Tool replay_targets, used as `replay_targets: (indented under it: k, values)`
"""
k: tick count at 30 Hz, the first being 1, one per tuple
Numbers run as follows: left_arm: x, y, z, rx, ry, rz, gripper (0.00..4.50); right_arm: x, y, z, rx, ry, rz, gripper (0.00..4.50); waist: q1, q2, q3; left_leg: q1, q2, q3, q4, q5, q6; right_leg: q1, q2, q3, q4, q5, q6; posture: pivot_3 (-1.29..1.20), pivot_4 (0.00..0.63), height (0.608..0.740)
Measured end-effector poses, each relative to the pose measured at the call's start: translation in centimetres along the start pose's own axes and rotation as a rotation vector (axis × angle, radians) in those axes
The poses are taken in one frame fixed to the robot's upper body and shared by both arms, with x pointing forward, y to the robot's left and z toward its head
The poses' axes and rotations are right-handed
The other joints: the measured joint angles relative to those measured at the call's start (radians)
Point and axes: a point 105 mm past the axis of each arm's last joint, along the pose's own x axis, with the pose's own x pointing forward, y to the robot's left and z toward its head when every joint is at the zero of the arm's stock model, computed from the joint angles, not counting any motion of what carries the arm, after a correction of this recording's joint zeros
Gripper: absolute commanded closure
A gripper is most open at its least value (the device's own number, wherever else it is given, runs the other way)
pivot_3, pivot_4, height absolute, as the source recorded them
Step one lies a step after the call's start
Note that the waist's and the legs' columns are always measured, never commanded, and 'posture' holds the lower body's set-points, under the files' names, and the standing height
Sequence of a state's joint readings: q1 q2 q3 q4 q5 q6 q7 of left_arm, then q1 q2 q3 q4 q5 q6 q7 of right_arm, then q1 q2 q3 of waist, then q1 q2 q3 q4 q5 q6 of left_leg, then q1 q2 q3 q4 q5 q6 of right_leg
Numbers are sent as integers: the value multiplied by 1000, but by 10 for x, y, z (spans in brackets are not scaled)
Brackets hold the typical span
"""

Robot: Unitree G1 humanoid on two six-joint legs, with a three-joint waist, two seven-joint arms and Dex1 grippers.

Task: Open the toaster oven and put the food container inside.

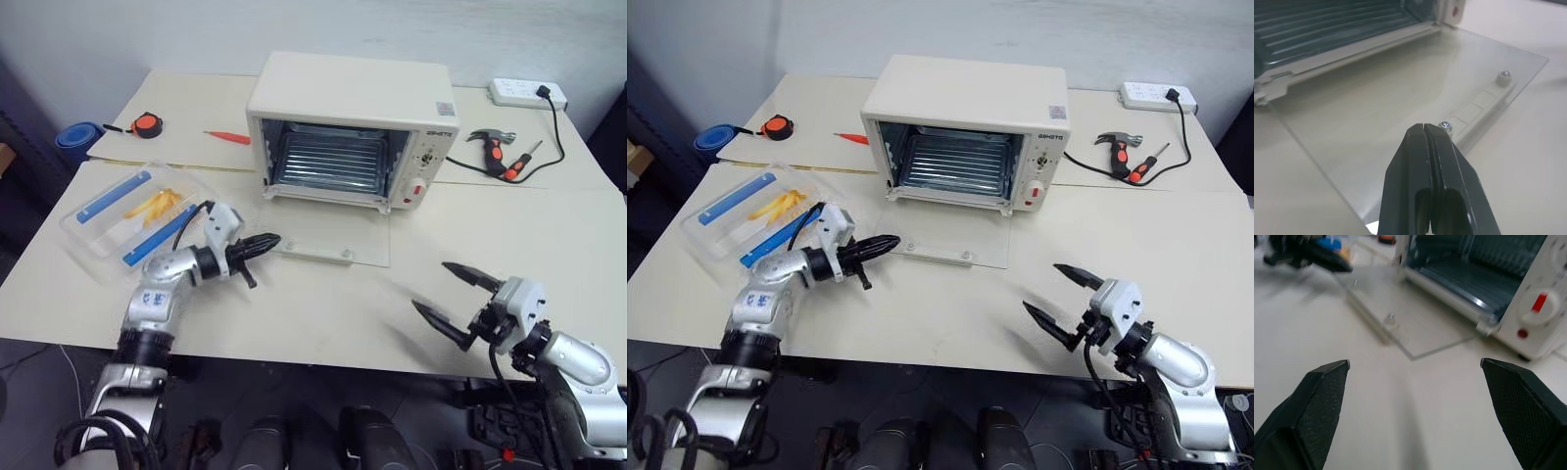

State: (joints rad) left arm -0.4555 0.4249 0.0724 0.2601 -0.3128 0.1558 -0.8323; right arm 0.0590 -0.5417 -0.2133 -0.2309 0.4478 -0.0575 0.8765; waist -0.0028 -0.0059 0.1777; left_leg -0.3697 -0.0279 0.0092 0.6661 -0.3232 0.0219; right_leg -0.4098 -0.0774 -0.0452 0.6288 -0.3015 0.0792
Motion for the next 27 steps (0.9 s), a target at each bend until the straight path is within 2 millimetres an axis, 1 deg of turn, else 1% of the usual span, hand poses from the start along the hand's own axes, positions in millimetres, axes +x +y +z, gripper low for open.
replay_targets:
  k: [3,4,5,8,9,10,11,13,14,15,16,18,19,23,25,27]
  values:
    - [-38,4,0,-96,-94,142,3898,16,2,14,56,-96,46,0,-2,0,0,0,1,0,0,0,0,0,0,0,-1,0,0,0,150,740]
    - [-57,7,3,-114,-127,210,3574,23,4,20,60,-137,68,0,-6,0,0,0,1,0,-1,0,0,0,0,0,-1,0,0,0,150,740]
    - [-71,9,5,-123,-142,259,3322,27,5,24,59,-160,83,0,-3,0,0,0,1,-1,-1,0,0,0,0,0,-1,0,0,0,150,740]
    - [-135,10,8,-142,-156,495,2370,44,12,36,23,-245,144,0,-2,0,0,0,1,-1,-1,-1,2,1,-1,0,-2,0,-1,0,150,740]
    - [-154,9,7,-160,-157,576,2081,48,12,39,10,-266,154,0,-1,0,0,0,1,-1,-1,-2,2,1,-1,0,-3,0,-1,0,150,740]
    - [-174,7,5,-179,-161,664,1685,52,13,39,-2,-281,166,0,0,0,0,0,1,-1,-1,-2,3,1,-1,0,-3,0,-1,0,150,740]
    - [-196,4,2,-201,-163,760,1460,56,16,41,-11,-300,184,0,0,0,0,0,1,-1,-1,-2,4,2,-1,0,-3,0,-1,0,150,740]
    - [-241,-4,-7,-255,-157,961,776,64,21,43,-31,-333,227,0,3,-1,0,0,1,-1,0,-4,6,2,-2,0,-4,-1,-1,0,150,740]
    - [-259,-5,-11,-274,-145,1047,473,68,23,44,-36,-344,248,0,5,-1,0,0,1,-1,0,-4,6,2,-2,0,-4,-1,-1,0,150,740]
    - [-272,-6,-14,-294,-140,1119,133,70,24,44,-42,-357,262,0,12,-1,0,0,0,-2,0,-5,7,3,-2,-1,-4,-1,-1,0,150,740]
    - [-281,-4,-14,-312,-137,1173,40,72,25,45,-45,-365,279,0,19,-1,0,0,0,-2,1,-5,7,3,-2,-1,-4,-1,-1,0,150,740]
    - [-284,4,-12,-358,-137,1219,40,77,30,48,-65,-381,328,0,29,-1,0,0,0,-3,1,-6,9,3,-2,-1,-3,-1,-1,0,150,740]
    - [-280,13,-8,-385,-155,1218,40,79,32,50,-73,-387,351,0,30,-2,0,1,0,-4,1,-6,9,4,-2,-1,-3,-1,-2,0,150,740]
    - [-255,45,24,-429,-194,1176,40,82,33,51,-87,-396,380,0,23,-3,-1,1,0,-4,1,-4,4,3,-2,-2,-2,0,-2,0,150,740]
    - [-246,62,29,-476,-129,1188,40,83,33,51,-87,-393,384,0,19,-3,-1,0,0,-4,0,-4,3,2,-1,-2,-1,-1,-3,0,150,740]
    - [-242,74,31,-515,-76,1216,40,83,32,51,-90,-392,386,0,4,-3,-1,0,0,-4,-1,-4,2,2,-1,-2,1,-1,-2,0,150,740]
